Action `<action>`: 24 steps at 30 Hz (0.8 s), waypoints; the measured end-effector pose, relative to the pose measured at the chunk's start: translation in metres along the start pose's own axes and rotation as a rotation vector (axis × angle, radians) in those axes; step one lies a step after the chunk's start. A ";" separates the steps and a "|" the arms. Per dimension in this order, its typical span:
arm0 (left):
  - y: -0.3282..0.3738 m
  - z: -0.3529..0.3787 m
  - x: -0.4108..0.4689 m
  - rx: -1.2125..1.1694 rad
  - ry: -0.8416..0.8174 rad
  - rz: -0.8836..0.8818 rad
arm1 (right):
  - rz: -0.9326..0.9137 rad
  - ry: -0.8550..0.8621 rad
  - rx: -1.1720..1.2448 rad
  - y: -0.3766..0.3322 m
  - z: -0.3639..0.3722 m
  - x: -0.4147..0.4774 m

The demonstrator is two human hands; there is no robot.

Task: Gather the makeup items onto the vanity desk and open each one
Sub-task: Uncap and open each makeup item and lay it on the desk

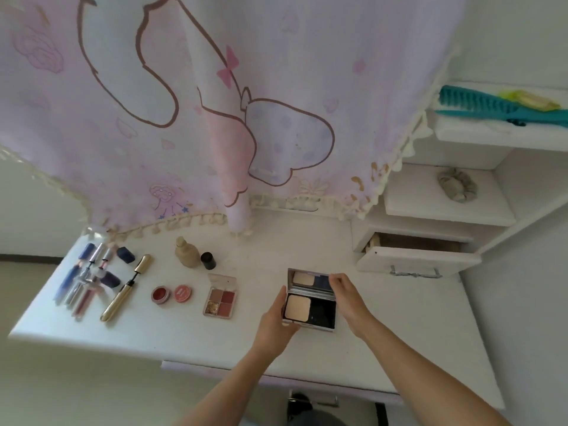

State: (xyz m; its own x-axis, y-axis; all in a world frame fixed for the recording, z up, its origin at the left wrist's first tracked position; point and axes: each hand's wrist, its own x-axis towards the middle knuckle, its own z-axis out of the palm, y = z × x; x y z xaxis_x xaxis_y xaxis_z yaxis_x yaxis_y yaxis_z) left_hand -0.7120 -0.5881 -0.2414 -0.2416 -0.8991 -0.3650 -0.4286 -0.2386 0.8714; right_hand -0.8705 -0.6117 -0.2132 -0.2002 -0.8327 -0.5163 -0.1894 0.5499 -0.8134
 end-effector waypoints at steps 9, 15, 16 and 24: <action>-0.008 0.008 -0.004 0.080 0.218 -0.021 | -0.066 -0.184 -0.076 0.011 0.005 0.023; -0.024 0.007 0.005 0.136 0.275 -0.054 | -0.094 -0.219 -0.076 0.012 0.014 0.028; -0.027 0.008 0.006 0.154 0.279 -0.061 | -0.098 -0.216 -0.078 0.013 0.014 0.029; -0.057 0.014 0.017 0.244 0.311 -0.093 | -0.116 -0.208 -0.085 0.018 0.018 0.030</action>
State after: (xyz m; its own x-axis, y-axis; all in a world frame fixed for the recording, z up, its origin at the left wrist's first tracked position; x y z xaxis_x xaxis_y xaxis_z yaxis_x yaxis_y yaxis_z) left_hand -0.7040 -0.5846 -0.3015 0.0673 -0.9548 -0.2895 -0.6391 -0.2640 0.7224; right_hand -0.8628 -0.6276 -0.2477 0.0282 -0.8812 -0.4718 -0.2815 0.4459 -0.8497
